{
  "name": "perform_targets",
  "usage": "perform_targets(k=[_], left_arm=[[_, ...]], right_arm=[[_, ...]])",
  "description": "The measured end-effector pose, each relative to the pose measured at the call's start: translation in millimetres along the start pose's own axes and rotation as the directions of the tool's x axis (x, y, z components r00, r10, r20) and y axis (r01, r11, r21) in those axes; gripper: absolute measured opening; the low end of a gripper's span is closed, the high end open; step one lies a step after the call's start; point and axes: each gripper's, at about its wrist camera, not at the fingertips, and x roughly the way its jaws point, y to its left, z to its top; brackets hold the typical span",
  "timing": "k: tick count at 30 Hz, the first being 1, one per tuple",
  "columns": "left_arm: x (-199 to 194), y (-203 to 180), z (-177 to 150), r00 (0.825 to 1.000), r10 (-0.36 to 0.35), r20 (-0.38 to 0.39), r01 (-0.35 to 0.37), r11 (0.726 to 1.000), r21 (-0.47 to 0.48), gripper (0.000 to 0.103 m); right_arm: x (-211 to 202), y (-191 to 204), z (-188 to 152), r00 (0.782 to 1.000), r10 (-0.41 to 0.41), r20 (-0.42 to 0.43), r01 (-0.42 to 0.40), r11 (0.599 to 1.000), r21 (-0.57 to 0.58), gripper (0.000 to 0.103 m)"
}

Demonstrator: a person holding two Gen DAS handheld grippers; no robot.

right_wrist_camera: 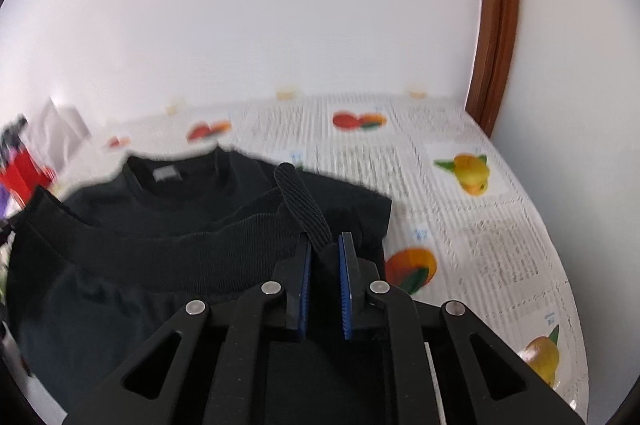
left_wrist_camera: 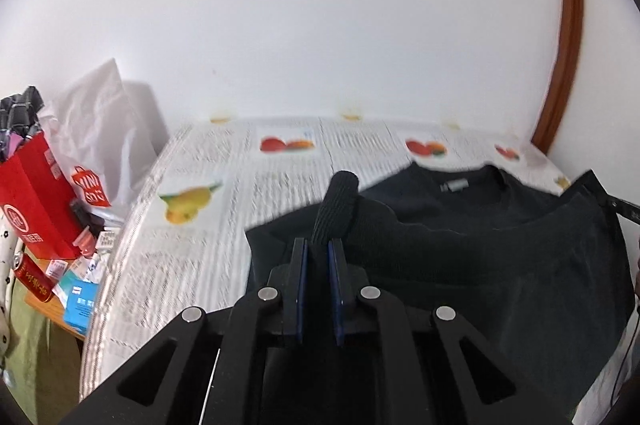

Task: Fold small clothes

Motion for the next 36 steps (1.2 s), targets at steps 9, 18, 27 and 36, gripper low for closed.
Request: perform_targets(k=[9,18,27,36], left_arm=[[58.9,-1.9,0.2,0.994,0.041,-0.101,-0.044,0.999,-0.029,0.010],[79.7,-2.2,-12.7,0.983,0.051,-0.178,-0.056,0.998,-0.025,0.015],[72.2,-4.1,-16.9,0.973,0.048,-0.226,-0.047,0.999,0.011,0.029],[29.7,23.3,-46.9,0.966,0.026,-0.259,-0.029,1.000,-0.008,0.045]], right_arm=[[50.5,-23.7,8.1,0.999,0.007,-0.052,-0.001,0.994,0.110,0.012],[86.3,-28.7,-8.6,0.989,-0.015,-0.146,0.032,0.992,0.118,0.016],[67.5,-18.9,-16.9,0.977,-0.082,-0.197,0.089,0.996,0.031,0.037],[10.7,-6.0,-52.3,0.965,-0.163,-0.206,0.146,0.984,-0.098,0.049]])
